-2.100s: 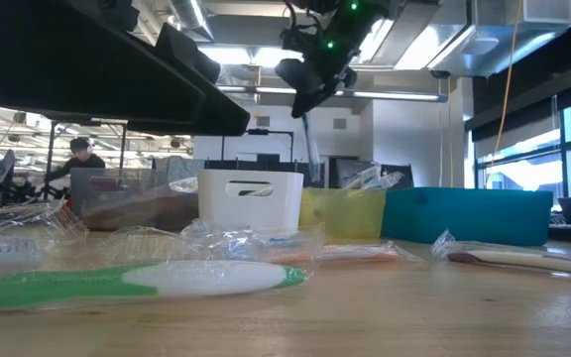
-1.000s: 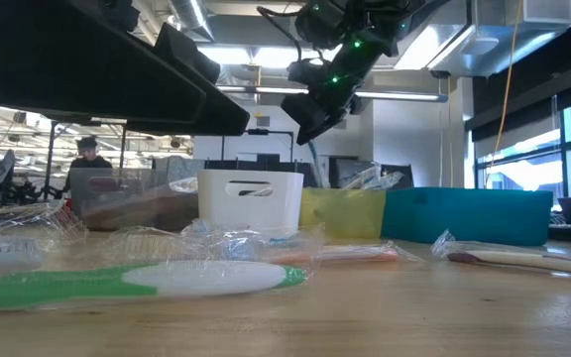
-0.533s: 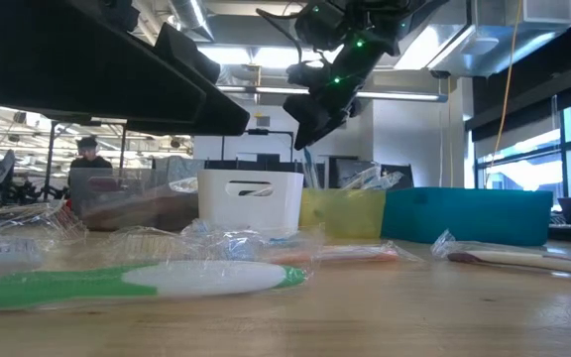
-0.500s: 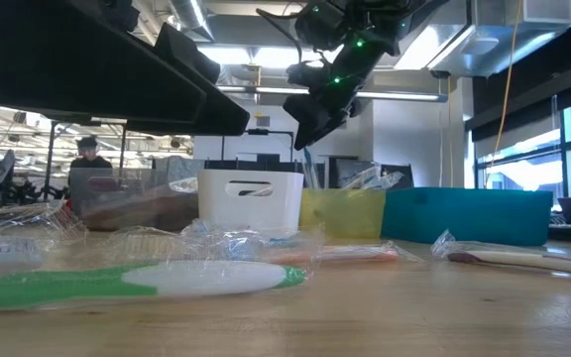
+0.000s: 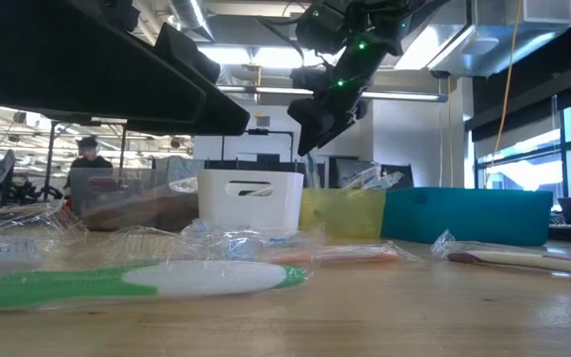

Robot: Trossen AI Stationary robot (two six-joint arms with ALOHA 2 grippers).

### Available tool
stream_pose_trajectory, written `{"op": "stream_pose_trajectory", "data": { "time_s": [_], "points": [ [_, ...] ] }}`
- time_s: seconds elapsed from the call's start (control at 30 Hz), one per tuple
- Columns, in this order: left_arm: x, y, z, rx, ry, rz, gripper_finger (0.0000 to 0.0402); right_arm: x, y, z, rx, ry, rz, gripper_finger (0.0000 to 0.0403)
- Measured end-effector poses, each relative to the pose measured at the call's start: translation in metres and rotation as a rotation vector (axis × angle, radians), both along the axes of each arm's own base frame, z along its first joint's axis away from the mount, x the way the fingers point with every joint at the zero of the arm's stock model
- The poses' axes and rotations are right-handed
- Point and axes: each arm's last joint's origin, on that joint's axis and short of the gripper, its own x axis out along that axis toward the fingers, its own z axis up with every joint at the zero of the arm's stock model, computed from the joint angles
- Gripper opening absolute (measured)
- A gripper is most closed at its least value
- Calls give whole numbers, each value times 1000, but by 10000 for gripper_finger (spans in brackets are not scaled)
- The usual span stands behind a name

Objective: Pick & Place Toothbrushes
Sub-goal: Put the blue toothbrush into the yellow bin

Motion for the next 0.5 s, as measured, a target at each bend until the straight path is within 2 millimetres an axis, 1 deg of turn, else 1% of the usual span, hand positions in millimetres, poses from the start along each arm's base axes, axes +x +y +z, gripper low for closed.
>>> {"op": "stream_pose_trajectory", "data": {
  "time_s": [0.13,0.33,0.5],
  "points": [
    [0,0,0,1,0,1,143,-2,0,-1,-19,31,-7,309],
    [0,0,0,1,-1,2,143,-5,0,-2,-33,58,-44,321],
    [0,0,0,1,-1,2,143,-10,1,-5,32,90,-67,326]
  ]
}}
